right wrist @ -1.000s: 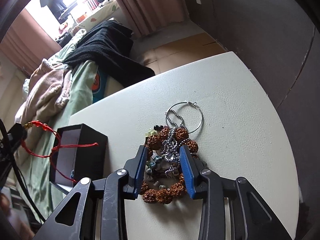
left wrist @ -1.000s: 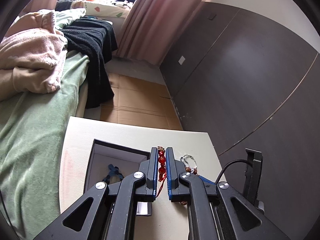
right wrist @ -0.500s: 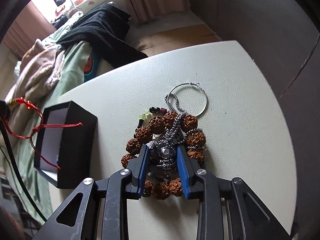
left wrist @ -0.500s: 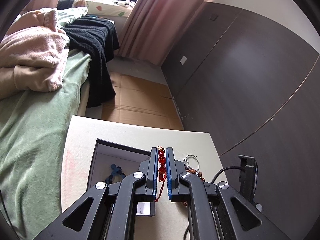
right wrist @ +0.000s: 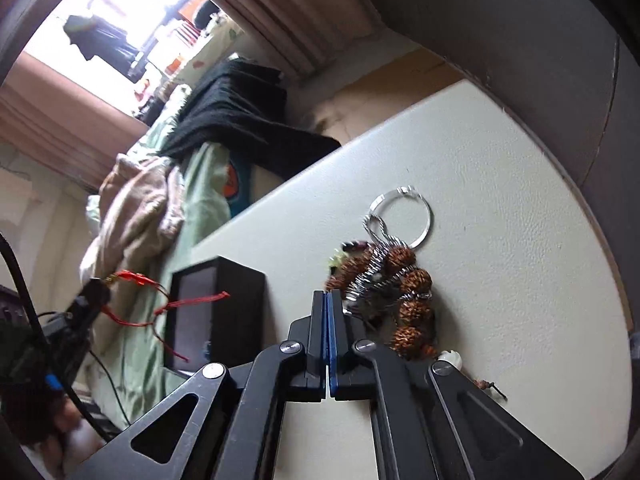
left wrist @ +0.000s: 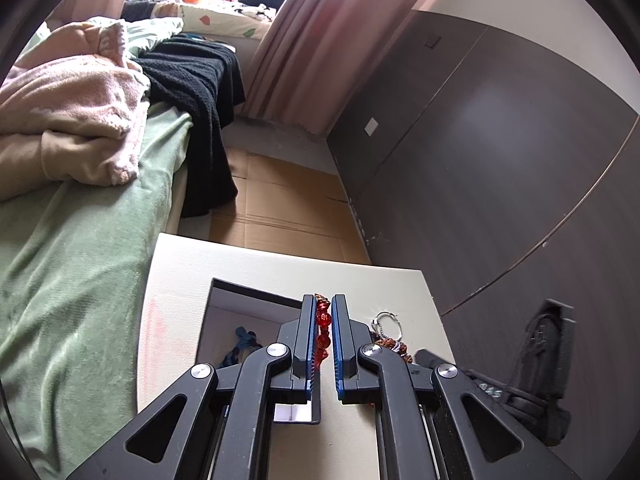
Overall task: Organize jewelry
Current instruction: 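Lower the red string bracelet into the black box and open the left gripper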
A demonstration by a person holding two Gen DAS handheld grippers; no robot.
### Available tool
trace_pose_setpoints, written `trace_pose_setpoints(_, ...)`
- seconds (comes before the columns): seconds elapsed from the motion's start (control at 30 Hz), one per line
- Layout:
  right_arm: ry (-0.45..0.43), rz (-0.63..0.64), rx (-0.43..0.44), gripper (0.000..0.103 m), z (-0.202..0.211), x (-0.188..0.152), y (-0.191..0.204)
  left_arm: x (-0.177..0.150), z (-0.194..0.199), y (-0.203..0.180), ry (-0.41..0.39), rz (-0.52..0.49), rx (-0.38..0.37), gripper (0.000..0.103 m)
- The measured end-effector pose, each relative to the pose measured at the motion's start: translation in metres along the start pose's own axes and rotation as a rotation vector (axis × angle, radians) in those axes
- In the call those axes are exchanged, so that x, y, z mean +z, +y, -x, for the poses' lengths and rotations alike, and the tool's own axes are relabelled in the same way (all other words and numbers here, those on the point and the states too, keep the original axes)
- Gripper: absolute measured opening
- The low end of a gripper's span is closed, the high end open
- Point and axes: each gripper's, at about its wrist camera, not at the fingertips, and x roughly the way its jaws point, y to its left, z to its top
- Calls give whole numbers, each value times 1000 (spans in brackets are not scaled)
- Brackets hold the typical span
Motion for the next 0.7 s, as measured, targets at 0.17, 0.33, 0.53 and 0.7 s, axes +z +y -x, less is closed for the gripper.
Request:
trace_pose_setpoints(0.17, -37, 63, -35, 2, 9, 1, 20, -3, 4, 7, 3, 8, 12, 7)
trace_pose_setpoints(0.33, 87, 20, -82, 11, -19, -8, 7, -4, 5, 7, 4, -3, 12, 7)
trace_pose_setpoints(0.53, 79, -47, -100, 40, -29, -6, -5, 0, 0, 11, 9, 4, 8, 7)
trace_pose_setpoints(0.7, 80, -72, -97, 40, -43, -4, -8, 5, -8, 16, 20, 19, 6, 7)
